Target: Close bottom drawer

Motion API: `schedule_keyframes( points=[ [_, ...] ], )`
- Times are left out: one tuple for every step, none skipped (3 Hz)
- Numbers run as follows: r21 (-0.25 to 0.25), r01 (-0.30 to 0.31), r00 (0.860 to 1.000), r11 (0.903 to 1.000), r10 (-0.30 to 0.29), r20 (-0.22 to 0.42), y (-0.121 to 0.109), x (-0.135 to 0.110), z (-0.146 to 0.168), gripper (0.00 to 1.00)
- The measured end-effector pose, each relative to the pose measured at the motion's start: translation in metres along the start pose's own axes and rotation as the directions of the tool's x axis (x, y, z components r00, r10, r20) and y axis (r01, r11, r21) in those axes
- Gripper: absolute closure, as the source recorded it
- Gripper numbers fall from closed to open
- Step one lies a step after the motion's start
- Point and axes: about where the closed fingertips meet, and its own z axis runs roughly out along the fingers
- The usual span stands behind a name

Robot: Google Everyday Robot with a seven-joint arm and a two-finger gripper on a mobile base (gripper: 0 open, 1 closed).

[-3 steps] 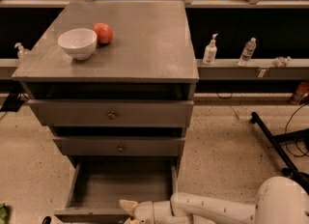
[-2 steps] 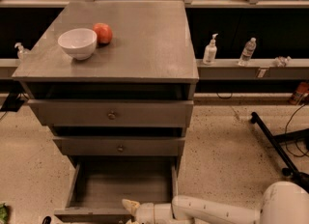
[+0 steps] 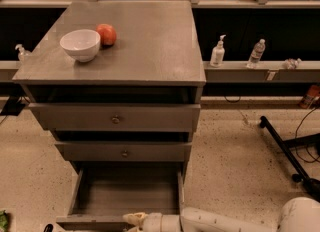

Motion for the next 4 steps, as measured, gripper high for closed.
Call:
schedule_keyframes(
  points=[
    [-0.003,0.000,1.000,1.0000,0.000,0.001,0.001,0.000,0.001,0.68],
    [0.026,0.072,0.997,0.9971,-0.072,0.017,-0.007,0.000,0.008,0.91],
    [0.082,0.288,0.954,0.9540,-0.293,0.057,-0.024,0.003,0.018,1.00],
    [0.082,0.506,0.860,0.8588,-0.509,0.025,-0.027,0.004,0.029,1.00]
  ],
)
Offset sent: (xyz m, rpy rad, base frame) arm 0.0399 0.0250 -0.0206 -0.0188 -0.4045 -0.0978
